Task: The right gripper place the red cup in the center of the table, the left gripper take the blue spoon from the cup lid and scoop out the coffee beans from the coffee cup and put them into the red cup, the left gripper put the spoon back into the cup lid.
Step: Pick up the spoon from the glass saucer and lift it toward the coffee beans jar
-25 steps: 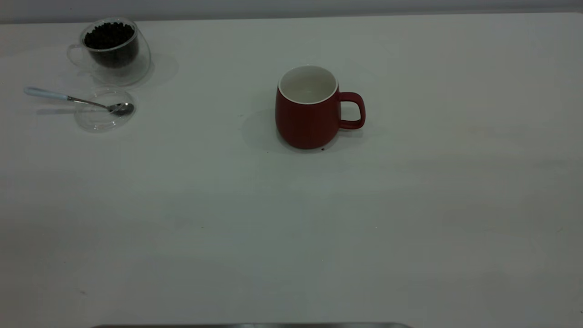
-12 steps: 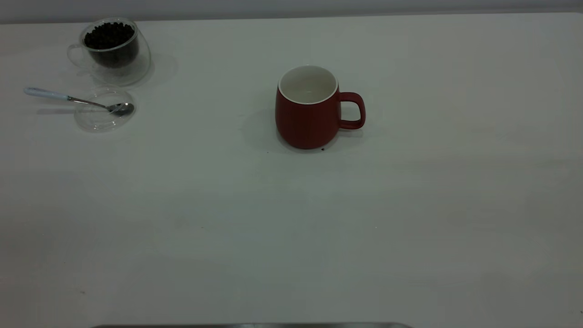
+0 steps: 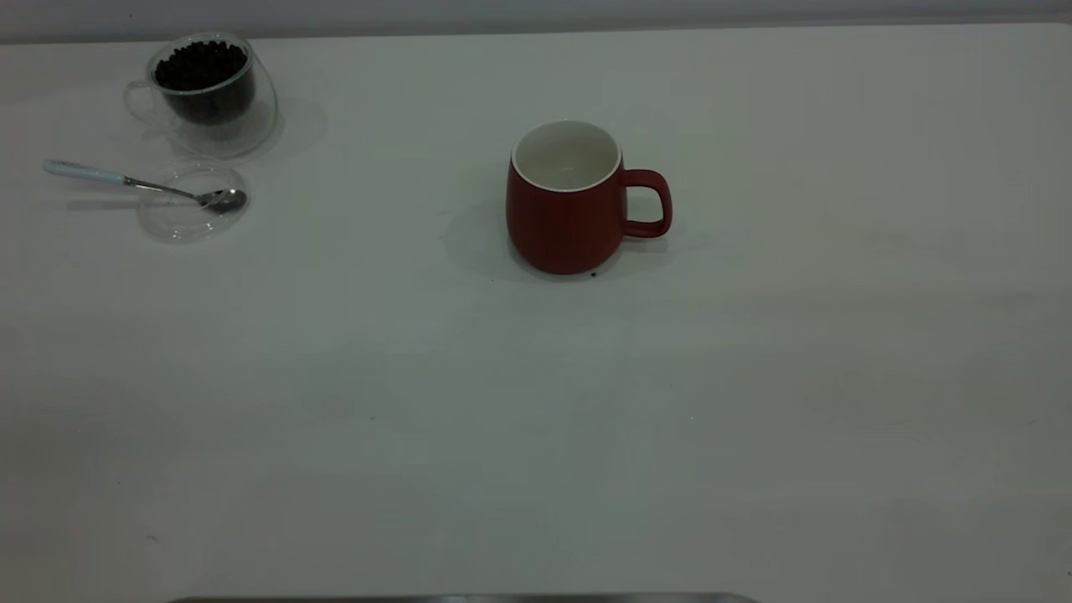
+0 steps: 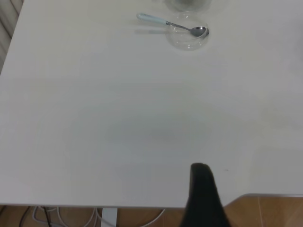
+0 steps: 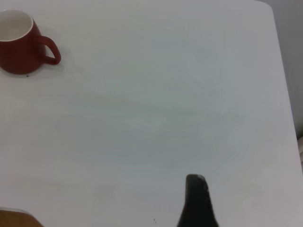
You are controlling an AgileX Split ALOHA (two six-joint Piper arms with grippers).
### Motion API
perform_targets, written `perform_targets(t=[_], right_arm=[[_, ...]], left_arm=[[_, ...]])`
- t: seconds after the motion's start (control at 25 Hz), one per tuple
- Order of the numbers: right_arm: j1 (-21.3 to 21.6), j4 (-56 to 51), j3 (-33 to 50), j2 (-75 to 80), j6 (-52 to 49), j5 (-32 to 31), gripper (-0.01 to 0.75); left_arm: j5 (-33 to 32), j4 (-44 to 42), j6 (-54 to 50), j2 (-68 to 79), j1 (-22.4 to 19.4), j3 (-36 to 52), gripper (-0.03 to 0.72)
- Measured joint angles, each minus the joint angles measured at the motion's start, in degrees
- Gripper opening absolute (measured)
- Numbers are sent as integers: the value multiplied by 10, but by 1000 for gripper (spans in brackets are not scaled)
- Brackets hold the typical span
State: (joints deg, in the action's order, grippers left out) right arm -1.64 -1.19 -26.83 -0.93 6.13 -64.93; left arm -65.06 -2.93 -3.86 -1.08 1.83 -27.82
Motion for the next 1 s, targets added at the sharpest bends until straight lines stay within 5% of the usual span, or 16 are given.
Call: perform_targets(t=[0.28,1.0], right_arm=[[0,0,0,0,1,0,588],[0,0,0,0,1,0,588]], left_arm=[[43,0,-34,74,0,-59,585],[119,-19,-18,664,-1,-371,585]])
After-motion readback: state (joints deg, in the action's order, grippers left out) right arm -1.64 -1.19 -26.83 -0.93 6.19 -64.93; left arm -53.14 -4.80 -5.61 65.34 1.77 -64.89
